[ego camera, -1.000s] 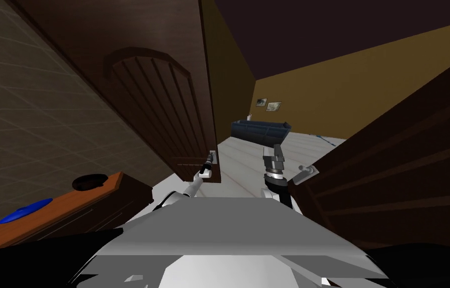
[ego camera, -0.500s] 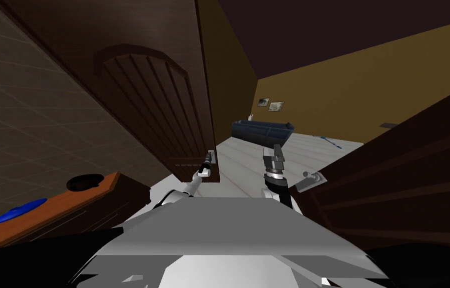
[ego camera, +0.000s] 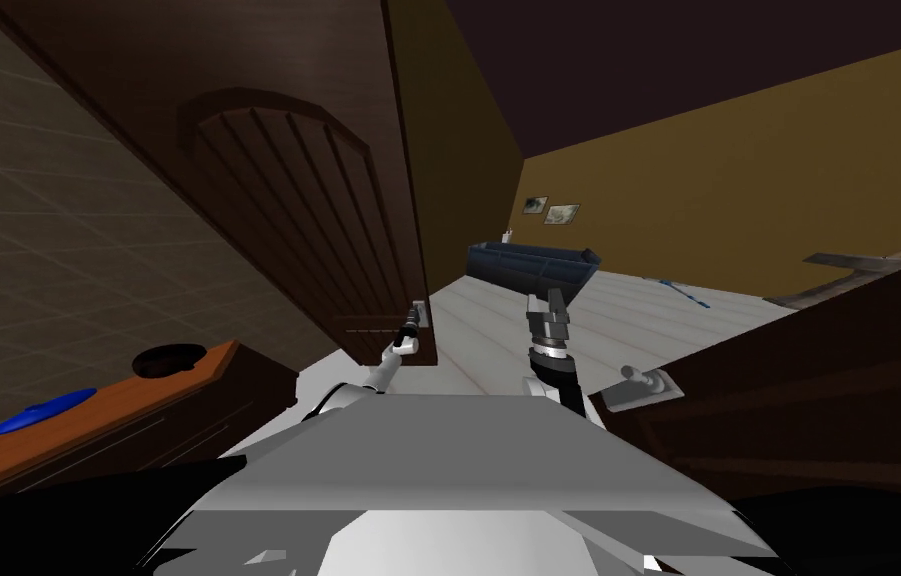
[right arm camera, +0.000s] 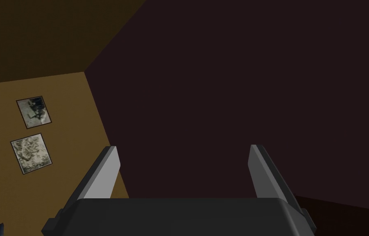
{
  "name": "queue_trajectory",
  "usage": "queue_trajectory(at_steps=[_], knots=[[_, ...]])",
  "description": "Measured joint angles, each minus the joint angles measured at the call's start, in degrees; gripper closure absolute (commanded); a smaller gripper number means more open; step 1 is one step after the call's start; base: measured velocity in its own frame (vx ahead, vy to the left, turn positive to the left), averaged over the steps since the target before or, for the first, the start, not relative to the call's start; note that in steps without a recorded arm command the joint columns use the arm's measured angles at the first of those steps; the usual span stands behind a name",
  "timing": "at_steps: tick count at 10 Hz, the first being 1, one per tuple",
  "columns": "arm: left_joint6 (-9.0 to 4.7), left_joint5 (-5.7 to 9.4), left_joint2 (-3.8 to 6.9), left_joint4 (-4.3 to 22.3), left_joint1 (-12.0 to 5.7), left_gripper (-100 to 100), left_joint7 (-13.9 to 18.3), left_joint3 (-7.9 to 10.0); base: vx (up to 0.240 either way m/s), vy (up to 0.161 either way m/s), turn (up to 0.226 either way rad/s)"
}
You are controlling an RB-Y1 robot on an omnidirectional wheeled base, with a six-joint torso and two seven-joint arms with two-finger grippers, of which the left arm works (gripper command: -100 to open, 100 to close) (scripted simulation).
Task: Push the door open
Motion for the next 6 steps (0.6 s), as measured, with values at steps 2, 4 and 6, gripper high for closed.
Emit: queue_trajectory(at_steps=[2,4,6], knots=[[0.08,0.25,0.43,0.1,0.05,100,-0.3,1.02,0.172,-0.133,0.050],[-0.48,0.40,0.83,0.4,-0.22,100,-0.2,1.59,0.114,-0.060,0.044],[-0.82,0.60,1.05,1.5,-0.32,100,-0.3,2.47,0.192,-0.092,0.071]])
